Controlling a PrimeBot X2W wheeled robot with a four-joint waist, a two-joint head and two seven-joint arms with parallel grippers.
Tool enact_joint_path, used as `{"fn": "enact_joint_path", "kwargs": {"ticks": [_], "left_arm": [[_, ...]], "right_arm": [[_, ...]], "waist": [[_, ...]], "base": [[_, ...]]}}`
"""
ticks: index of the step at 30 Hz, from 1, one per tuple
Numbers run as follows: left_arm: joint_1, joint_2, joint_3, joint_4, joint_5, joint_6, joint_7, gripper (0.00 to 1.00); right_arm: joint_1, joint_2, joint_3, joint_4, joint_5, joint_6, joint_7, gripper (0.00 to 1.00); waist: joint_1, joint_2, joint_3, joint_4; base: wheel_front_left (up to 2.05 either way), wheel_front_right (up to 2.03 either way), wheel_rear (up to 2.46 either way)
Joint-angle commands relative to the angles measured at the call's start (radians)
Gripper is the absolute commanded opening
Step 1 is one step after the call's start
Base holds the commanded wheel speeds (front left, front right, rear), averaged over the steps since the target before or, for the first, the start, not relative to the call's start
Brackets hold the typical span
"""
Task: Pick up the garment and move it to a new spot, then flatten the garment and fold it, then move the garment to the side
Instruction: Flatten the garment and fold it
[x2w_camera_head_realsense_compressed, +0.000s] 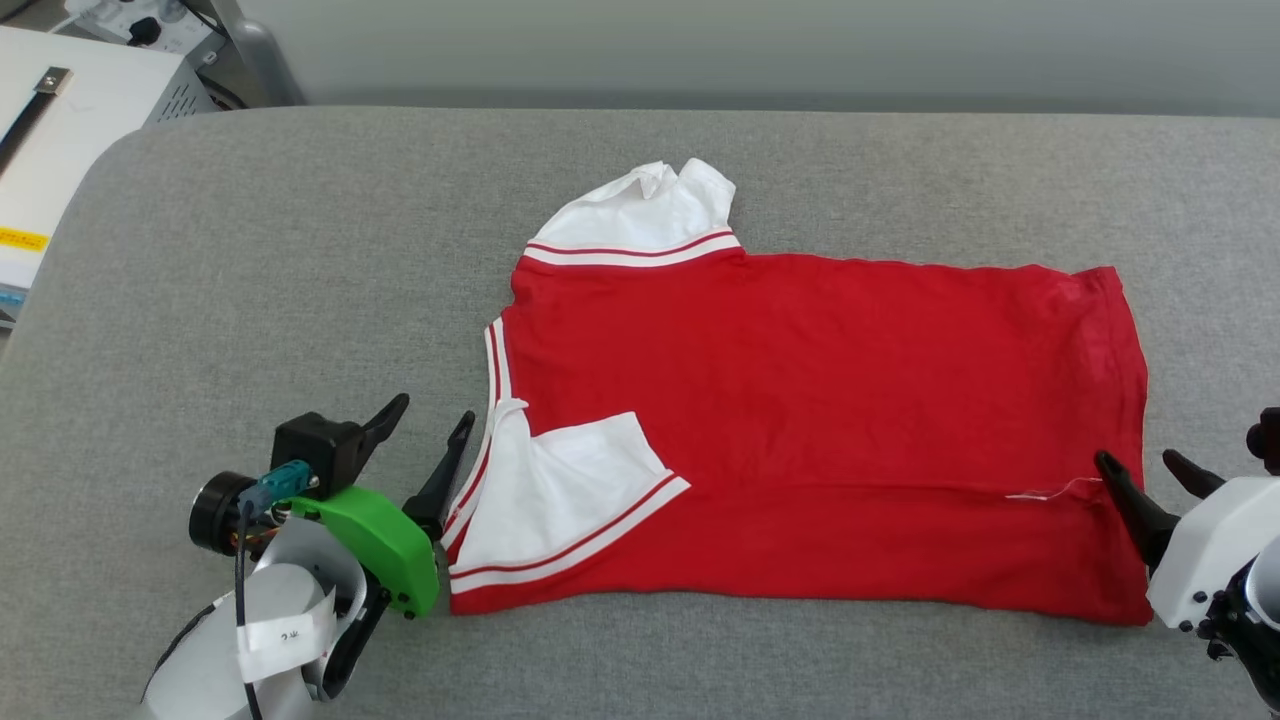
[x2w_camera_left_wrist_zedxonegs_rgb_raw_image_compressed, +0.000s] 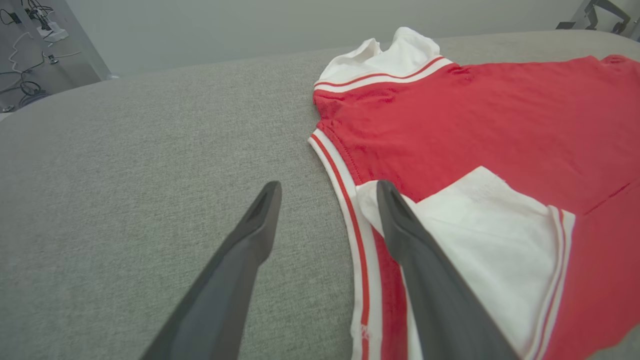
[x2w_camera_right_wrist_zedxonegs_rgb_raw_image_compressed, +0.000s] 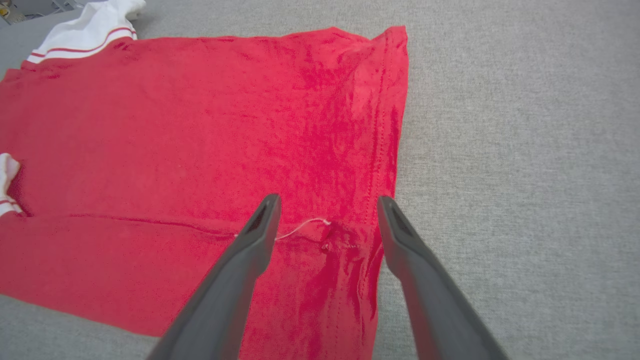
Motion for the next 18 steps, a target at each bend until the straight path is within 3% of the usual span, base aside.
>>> {"fn": "enact_joint_path", "kwargs": {"ticks": [1,10,18], "left_arm": [[0.027,-0.006,0.025,-0.013,-0.016,0.014,-0.012,1.0],[0.179,-0.015,0.145,-0.185,-0.065,0.07,-0.019,1.0],[0.31,0.001,0.122,-0.34,-0.124,0.121,0.098,1.0]], "right_arm": [[0.013,0.0,-0.002,-0.018,-0.01,-0.008,-0.018,1.0],[0.111,0.033,-0.046,-0.137,-0.083,-0.008,-0.032,1.0],[0.214,0.121,-0.126,-0.203,-0.164,-0.008,0.08,1.0]], "waist": [[-0.0001,0.0,-0.028,0.007],[-0.0001,0.0,-0.079,0.02],[-0.0001,0.0,-0.083,0.025]], "base": [[0.0,0.0,0.0],[0.0,0.0,0.0],[0.0,0.0,0.0]]}}
